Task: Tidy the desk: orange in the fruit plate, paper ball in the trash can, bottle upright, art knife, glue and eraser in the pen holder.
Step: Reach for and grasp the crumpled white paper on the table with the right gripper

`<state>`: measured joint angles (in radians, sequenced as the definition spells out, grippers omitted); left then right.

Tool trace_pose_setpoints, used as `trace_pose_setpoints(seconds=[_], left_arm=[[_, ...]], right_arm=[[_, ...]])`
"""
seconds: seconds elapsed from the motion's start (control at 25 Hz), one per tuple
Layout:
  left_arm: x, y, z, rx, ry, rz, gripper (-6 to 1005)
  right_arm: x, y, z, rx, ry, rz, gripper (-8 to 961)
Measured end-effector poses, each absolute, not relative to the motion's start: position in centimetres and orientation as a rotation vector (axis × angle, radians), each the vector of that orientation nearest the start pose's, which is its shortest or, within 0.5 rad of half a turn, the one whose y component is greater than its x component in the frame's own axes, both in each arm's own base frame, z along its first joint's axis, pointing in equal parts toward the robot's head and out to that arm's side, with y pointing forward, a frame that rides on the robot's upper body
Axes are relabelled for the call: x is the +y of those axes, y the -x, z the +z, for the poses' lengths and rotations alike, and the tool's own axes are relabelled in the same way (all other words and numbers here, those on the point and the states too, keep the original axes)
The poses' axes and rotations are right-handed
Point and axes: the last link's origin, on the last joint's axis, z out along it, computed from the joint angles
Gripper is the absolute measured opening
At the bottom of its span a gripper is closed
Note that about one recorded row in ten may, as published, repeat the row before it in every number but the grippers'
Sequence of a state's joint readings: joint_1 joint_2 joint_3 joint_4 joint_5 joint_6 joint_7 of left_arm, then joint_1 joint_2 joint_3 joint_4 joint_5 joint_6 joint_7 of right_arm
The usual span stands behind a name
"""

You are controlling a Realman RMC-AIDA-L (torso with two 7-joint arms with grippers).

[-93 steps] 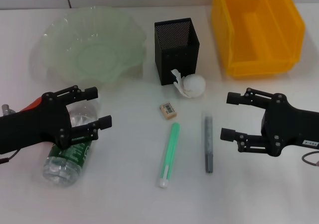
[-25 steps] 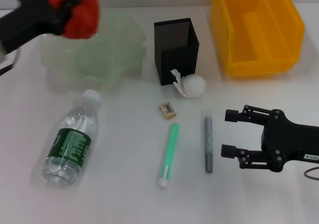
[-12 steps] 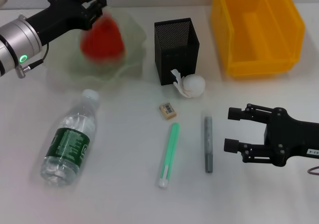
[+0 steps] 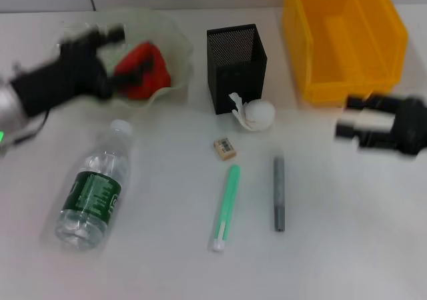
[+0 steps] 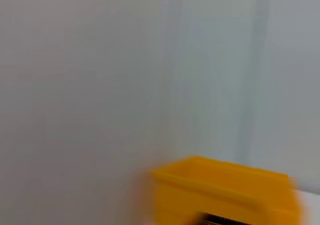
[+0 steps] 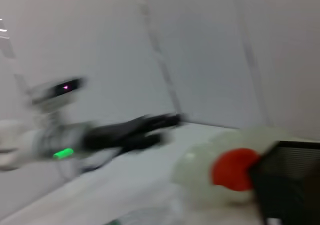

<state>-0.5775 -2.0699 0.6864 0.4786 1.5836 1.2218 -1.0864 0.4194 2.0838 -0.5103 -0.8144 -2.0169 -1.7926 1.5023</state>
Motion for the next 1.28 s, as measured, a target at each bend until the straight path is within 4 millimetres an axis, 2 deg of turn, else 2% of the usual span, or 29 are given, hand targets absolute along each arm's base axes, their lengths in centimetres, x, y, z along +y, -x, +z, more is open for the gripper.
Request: trace_pose_setpoints(seconds=[0.04,0.08,0.12,0.16,0.24,0.28,0.4,0.52,0.6,0.68,0.8,0.96,1.08,1.16,1.28], left_arm=[[34.5,27.1,1.3,-0.419,2.394,-0.843,517],[34.5,27.1,1.3,-0.419,2.394,-0.843,585],[31.8,27.5,1.0,-0.386,2.476,-0.864,654],[30.1,27.9,0.8,-0.378,2.525,-0.879,722],[30.1,27.9,0.8,-0.378,2.525,-0.879,813],[28.0,29.1,0.7,-0.416,2.531,-0.884,859],[27.5,29.5,0.6,-0.441,2.520,-0.885,859],[27.2,29.8,0.4,-0.460,2.517,-0.891,859],[26.8,30.0,0.2,-0.479,2.526,-0.887,859],[26.8,30.0,0.1,-0.478,2.527,-0.885,859],[26.9,30.0,-0.1,-0.475,2.530,-0.886,859],[26.9,29.9,-0.3,-0.474,2.533,-0.888,859],[26.7,29.9,-0.5,-0.462,2.548,-0.882,859],[26.7,29.9,-0.6,-0.464,2.550,-0.882,858],[26.6,30.0,-0.9,-0.477,2.553,-0.889,858]], right_arm=[[30.0,-27.7,5.6,0.805,2.629,0.808,796],[30.7,-27.1,6.5,0.848,2.617,0.753,796],[31.2,-26.5,7.0,0.885,2.617,0.697,796],[31.8,-25.5,7.6,0.920,2.615,0.633,796],[32.9,-23.2,8.6,0.948,2.616,0.476,796],[33.3,-22.0,8.9,0.951,2.611,0.410,795],[34.6,-17.9,9.1,0.949,2.581,0.187,795],[35.9,-14.8,7.9,0.989,2.554,0.019,795],[36.7,-13.0,6.3,0.997,2.555,-0.100,795],[37.3,-12.0,4.4,1.006,2.571,-0.185,795],[37.8,-11.6,1.2,1.041,2.568,-0.256,795],[38.8,-12.2,-2.1,1.073,2.446,-0.302,795],[38.9,-12.5,-3.0,1.086,2.428,-0.304,792],[38.9,-13.3,-4.5,1.094,2.417,-0.319,785],[39.0,-13.8,-5.3,1.090,2.412,-0.319,774]])
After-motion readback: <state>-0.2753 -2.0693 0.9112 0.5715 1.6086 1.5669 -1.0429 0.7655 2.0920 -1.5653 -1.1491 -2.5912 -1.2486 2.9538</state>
